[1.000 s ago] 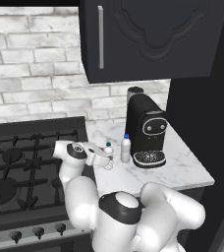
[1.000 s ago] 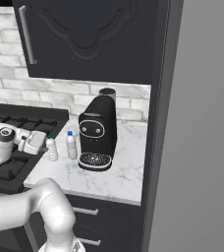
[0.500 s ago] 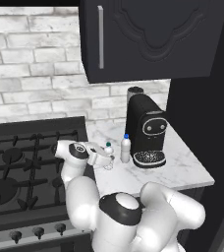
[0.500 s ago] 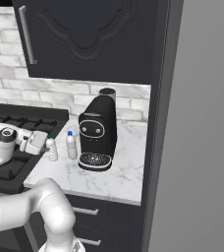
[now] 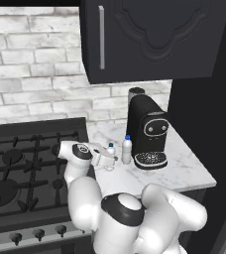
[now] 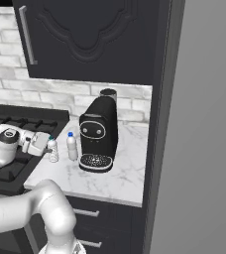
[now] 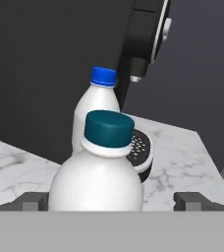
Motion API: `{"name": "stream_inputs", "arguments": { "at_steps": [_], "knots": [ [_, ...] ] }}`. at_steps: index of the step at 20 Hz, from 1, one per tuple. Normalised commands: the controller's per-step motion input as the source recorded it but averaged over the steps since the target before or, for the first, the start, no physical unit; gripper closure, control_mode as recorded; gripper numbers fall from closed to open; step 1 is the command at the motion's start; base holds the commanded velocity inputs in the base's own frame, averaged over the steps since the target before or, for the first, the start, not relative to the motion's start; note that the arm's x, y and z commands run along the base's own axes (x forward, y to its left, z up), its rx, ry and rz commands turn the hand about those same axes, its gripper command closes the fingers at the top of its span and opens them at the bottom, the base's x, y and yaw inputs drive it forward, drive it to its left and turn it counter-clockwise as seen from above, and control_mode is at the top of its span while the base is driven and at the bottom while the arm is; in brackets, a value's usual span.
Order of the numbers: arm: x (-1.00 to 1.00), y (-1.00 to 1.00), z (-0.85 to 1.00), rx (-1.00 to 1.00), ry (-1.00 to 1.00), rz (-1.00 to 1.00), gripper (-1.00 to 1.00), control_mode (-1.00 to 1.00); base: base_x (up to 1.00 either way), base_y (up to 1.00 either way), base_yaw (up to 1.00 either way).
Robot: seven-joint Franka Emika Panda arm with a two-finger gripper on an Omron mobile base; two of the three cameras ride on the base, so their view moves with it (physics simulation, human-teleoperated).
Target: Take the bottled waters from the counter and place them in the freezer to freeze. Close the freezer door after placing the bottles.
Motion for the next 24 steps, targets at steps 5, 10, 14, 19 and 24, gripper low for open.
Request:
{"name": "stream_inputs", "arguments": {
  "at_steps": [5, 10, 14, 19, 24],
  "knots": [
    [0.0, 0.0, 0.0, 0.0, 0.0, 0.0, 1.0, -1.0, 0.0, 0.0, 0.0],
    [0.0, 0.0, 0.0, 0.0, 0.0, 0.0, 1.0, -1.0, 0.0, 0.0, 0.0],
    [0.0, 0.0, 0.0, 0.0, 0.0, 0.0, 1.0, -1.0, 0.0, 0.0, 0.0],
    [-0.03, -0.01, 0.27, 0.0, 0.08, 0.0, 1.0, -1.0, 0.0, 0.0, 0.0],
    [-0.56, -0.27, 0.63, -0.01, 0.09, 0.0, 1.0, -1.0, 0.0, 0.0, 0.0]
  ]
}}
